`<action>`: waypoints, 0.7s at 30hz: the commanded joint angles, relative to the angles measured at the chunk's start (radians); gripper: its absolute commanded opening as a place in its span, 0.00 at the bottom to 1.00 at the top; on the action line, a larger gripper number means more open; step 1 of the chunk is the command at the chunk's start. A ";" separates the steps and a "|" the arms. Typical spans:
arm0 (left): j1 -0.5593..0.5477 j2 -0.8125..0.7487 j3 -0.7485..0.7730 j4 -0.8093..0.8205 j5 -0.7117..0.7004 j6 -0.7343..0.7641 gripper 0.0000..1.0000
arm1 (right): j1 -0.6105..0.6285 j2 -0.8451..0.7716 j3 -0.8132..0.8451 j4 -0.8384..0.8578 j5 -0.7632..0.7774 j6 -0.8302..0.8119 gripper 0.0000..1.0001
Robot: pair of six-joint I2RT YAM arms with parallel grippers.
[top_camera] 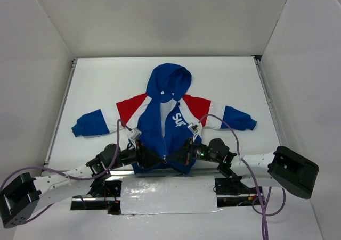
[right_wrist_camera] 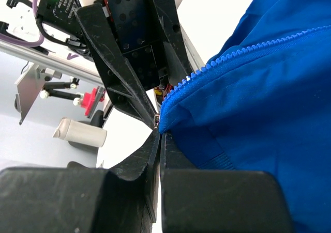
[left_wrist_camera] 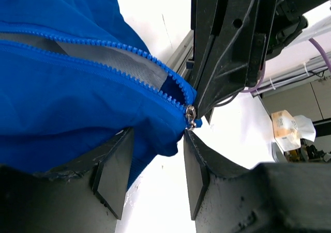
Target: Zip up the jacket
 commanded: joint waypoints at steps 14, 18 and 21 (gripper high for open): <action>-0.006 0.041 -0.056 0.185 -0.018 -0.067 0.38 | -0.002 0.027 0.008 0.135 -0.034 -0.008 0.00; -0.006 0.077 -0.064 0.244 0.002 -0.085 0.33 | -0.004 0.028 0.009 0.130 -0.026 -0.008 0.00; -0.006 0.096 -0.065 0.260 0.011 -0.090 0.27 | -0.004 0.036 0.009 0.135 -0.019 -0.003 0.00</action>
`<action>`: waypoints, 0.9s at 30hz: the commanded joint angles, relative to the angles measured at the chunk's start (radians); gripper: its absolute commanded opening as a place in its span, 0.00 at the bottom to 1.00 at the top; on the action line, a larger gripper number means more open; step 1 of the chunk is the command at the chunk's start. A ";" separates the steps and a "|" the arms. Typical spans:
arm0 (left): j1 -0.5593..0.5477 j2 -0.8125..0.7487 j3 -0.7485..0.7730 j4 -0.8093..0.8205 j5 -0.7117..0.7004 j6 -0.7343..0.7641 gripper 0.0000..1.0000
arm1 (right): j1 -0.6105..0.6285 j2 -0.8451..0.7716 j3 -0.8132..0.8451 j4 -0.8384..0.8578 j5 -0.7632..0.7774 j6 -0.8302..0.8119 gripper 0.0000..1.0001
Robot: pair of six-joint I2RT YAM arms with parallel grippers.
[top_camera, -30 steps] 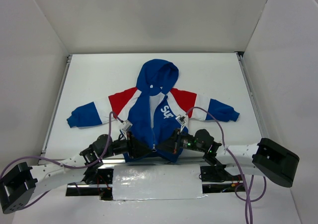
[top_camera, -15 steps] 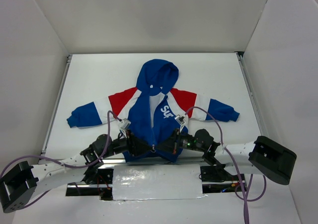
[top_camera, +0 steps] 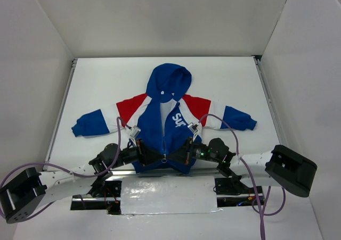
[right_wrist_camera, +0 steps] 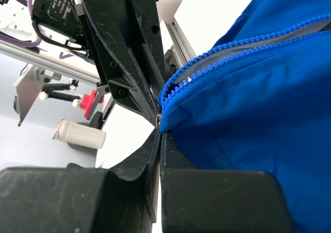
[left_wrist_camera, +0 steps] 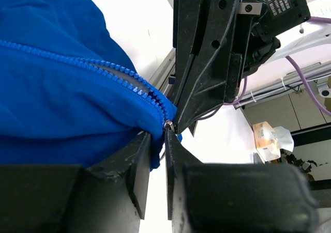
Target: Zip up the jacket
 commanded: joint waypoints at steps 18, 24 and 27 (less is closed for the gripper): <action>-0.005 -0.025 -0.059 0.082 0.103 0.005 0.00 | -0.002 0.084 -0.029 0.308 0.024 0.057 0.00; -0.006 0.026 -0.050 0.099 0.181 0.014 0.00 | -0.030 0.097 -0.025 0.371 0.042 0.103 0.00; -0.006 0.069 -0.021 0.113 0.204 0.013 0.00 | -0.042 0.045 -0.019 0.330 0.067 0.095 0.00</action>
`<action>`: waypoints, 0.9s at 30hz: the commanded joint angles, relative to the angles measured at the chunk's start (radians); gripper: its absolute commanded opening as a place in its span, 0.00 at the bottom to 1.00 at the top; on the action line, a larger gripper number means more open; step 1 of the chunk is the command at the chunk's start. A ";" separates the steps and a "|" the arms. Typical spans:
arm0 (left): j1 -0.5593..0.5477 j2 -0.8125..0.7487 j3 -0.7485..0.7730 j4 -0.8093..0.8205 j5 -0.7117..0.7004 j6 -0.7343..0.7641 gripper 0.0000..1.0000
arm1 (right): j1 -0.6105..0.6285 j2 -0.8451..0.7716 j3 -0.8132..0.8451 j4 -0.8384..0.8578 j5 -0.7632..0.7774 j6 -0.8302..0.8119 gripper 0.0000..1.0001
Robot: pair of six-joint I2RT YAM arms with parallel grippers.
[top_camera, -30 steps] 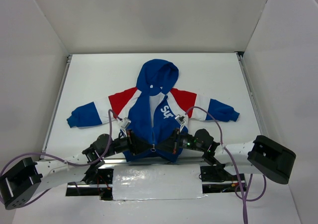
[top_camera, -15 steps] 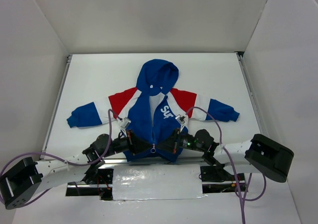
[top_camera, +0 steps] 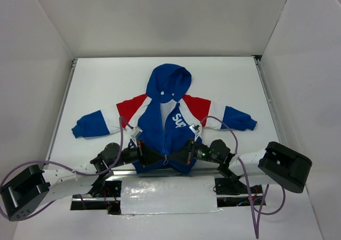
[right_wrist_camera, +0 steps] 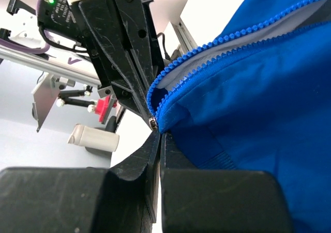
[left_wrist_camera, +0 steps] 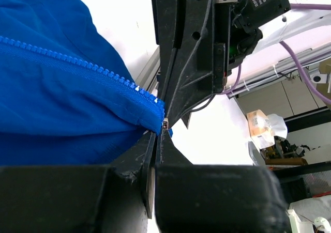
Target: Zip up the jacket
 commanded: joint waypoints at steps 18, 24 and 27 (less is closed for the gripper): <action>-0.024 0.059 -0.013 0.083 0.137 0.013 0.00 | -0.037 -0.272 0.133 -0.213 0.042 -0.163 0.11; -0.024 0.000 0.018 -0.077 0.001 0.031 0.00 | -0.035 -0.383 0.111 -0.307 0.008 -0.176 0.63; -0.024 0.009 0.025 -0.051 -0.010 0.021 0.00 | -0.035 -0.483 0.087 -0.399 0.031 -0.165 0.64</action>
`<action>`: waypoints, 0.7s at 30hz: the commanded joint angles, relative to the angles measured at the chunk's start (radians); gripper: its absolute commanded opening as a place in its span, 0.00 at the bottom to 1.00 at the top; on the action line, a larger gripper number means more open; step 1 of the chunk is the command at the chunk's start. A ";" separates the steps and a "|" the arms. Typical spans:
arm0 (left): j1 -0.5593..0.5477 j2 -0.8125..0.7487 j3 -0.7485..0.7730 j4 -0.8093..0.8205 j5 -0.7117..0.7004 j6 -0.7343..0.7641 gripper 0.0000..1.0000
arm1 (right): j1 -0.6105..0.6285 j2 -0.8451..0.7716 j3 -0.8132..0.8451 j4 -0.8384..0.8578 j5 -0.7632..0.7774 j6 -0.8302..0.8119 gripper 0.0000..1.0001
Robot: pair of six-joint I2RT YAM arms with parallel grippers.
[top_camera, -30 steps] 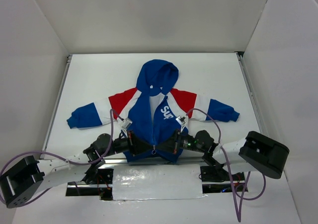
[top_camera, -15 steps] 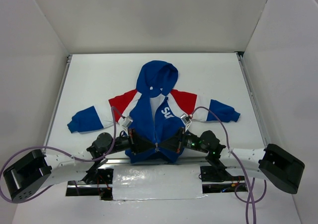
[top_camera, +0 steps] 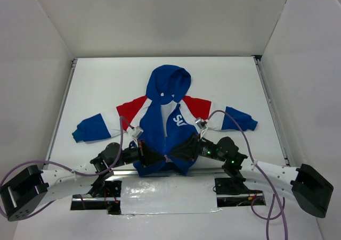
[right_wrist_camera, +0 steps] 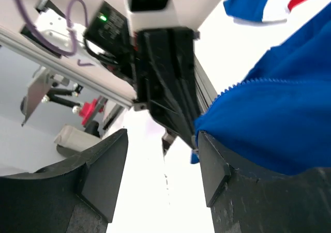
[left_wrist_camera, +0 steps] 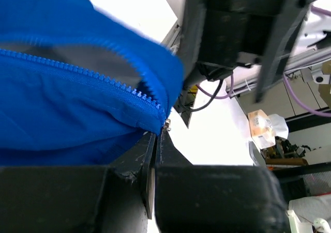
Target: Zip up the jacket
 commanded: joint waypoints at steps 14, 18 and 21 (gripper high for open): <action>-0.013 0.136 0.048 0.165 0.060 -0.035 0.00 | 0.151 -0.134 -0.072 -0.056 0.021 0.132 0.64; -0.011 0.126 0.062 0.171 0.062 -0.036 0.00 | 0.185 -0.095 -0.115 0.055 0.030 0.180 0.64; -0.011 0.124 0.070 0.179 0.067 -0.038 0.00 | 0.197 -0.056 -0.146 0.073 0.070 0.177 0.65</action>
